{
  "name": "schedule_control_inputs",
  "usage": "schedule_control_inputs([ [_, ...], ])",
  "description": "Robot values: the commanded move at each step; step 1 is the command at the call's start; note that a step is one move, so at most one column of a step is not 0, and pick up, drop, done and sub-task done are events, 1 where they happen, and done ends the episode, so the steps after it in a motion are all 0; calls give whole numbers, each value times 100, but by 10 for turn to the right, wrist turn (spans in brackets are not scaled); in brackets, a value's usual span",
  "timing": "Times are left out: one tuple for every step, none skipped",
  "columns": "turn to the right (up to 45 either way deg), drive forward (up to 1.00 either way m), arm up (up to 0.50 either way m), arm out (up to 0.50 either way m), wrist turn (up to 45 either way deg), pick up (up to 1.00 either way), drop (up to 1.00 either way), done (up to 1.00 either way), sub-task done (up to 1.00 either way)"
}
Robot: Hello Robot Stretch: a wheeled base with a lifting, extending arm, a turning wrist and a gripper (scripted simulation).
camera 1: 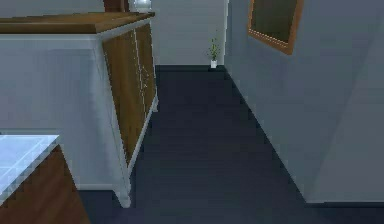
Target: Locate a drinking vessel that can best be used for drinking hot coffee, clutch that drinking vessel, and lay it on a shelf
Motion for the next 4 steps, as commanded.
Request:
schedule_control_inputs([
  [0, 100, 0, 0, 0, 0, 0, 0, 0],
  [0, 100, 0, 0, 0, 0, 0, 0, 0],
  [0, 100, 0, 0, 0, 0, 0, 0, 0],
  [-150, 0, 0, 0, 0, 0, 0, 0, 0],
])
